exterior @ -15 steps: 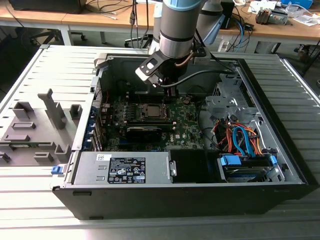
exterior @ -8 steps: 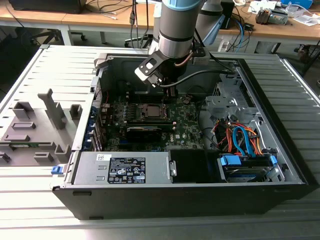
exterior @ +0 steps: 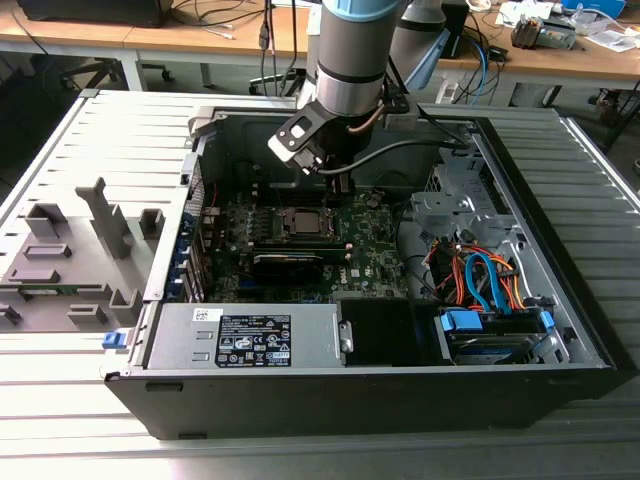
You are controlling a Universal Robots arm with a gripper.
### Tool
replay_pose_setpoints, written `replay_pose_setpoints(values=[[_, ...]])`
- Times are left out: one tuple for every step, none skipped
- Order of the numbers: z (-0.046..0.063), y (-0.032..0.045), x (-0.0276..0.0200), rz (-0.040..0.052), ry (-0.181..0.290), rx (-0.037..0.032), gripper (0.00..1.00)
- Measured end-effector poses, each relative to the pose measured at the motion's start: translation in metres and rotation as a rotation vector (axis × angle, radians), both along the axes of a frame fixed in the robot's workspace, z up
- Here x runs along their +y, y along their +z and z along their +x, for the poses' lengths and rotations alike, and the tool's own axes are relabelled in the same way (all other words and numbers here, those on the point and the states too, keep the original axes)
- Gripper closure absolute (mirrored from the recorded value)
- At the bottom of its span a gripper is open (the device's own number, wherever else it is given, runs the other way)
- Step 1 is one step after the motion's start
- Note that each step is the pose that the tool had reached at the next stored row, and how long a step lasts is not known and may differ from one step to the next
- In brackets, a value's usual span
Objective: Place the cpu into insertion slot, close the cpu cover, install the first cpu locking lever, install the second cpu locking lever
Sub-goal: 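Close the cpu cover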
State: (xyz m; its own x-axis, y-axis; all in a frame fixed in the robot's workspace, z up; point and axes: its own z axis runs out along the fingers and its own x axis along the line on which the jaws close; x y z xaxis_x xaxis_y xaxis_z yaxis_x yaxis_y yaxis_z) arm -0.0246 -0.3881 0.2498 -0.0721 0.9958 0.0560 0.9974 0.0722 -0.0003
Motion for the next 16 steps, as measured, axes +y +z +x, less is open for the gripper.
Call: replay_pose_setpoints(values=[[-0.0002,0.0000,0.0000,0.0000,0.000,0.0000,0.89],[-0.0004,0.0000,0.0000,0.0000,0.000,0.0000,0.89],[-0.0007,-0.0001,0.0000,0.0000,0.000,0.0000,0.89],[-0.0009,-0.0002,-0.0001,0.0000,0.000,-0.0001,0.89],[-0.0013,-0.0002,-0.0001,0.0000,0.000,0.0000,0.89],[-0.0017,-0.0002,-0.0003,0.0000,0.000,0.0000,0.89],[-0.0019,-0.0003,-0.0004,0.0000,0.000,0.0000,0.89],[-0.0023,-0.0003,-0.0006,0.0000,0.000,0.0000,0.89],[-0.0027,-0.0003,-0.0007,0.0000,0.000,-0.0001,0.89],[-0.0032,-0.0003,-0.0008,0.0000,0.000,0.0000,0.89],[-0.0038,-0.0003,-0.0009,0.0000,0.000,-0.0001,0.89],[-0.0040,-0.0004,-0.0009,0.0000,0.000,0.0000,0.89],[-0.0041,-0.0008,-0.0010,-0.0001,0.000,0.0000,0.89],[-0.0043,-0.0010,-0.0010,-0.0001,0.000,0.0000,0.89],[-0.0046,-0.0012,-0.0009,-0.0001,0.000,0.0000,0.89],[-0.0051,-0.0013,-0.0010,-0.0001,0.000,0.0000,0.89]])
